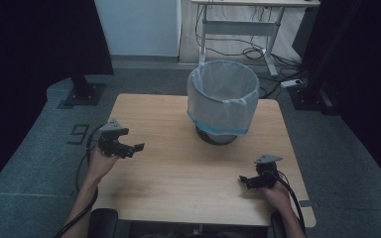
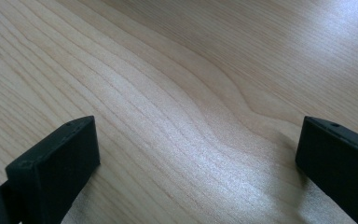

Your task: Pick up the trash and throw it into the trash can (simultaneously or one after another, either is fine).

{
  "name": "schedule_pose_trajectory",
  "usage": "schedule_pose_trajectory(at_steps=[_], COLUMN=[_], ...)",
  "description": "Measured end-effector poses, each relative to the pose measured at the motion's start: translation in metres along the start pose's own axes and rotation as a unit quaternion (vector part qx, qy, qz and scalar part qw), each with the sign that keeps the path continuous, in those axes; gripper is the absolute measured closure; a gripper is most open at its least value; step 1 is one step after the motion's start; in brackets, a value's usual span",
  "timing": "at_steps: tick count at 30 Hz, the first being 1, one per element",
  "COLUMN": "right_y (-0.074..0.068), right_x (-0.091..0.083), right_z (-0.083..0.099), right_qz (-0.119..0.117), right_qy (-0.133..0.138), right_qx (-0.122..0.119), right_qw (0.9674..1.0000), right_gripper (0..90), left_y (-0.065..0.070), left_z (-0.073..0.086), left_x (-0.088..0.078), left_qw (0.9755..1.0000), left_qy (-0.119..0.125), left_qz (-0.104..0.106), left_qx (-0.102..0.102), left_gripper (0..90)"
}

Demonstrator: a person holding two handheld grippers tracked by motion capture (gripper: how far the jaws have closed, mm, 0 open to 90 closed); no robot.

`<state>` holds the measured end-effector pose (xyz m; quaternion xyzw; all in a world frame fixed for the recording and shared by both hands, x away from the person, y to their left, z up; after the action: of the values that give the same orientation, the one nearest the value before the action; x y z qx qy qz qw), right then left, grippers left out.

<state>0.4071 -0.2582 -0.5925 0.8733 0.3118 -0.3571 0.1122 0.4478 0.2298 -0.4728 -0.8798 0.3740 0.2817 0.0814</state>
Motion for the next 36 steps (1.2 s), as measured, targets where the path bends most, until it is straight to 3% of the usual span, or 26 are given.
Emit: schedule_pose_trajectory(at_steps=[17,36], right_y=[0.0,0.0], right_x=[0.0,0.0], right_z=[0.0,0.0], right_qz=[0.0,0.001], right_qy=[0.0,0.0], right_qx=[0.0,0.001], right_qw=[1.0,1.0], right_gripper=[0.0,0.0], left_y=[0.005,0.015], left_z=[0.042,0.072], left_x=[0.035,0.066], left_qw=[0.9993,0.9947], left_qy=[-0.036,-0.097], left_qz=[-0.01,-0.014], left_qx=[0.005,0.029], left_gripper=[0.0,0.0])
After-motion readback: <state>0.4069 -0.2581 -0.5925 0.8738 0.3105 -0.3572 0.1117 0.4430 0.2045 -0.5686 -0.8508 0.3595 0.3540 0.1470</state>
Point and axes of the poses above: each handheld gripper's, and its own axes: x roughly forward along the jaws, z roughly out of its underside, y roughly to its right, the point moved 5 cm from there along x, roughly forward along the jaws, and after that the axes turned 2 degrees about -z, right-handed, at the moved point
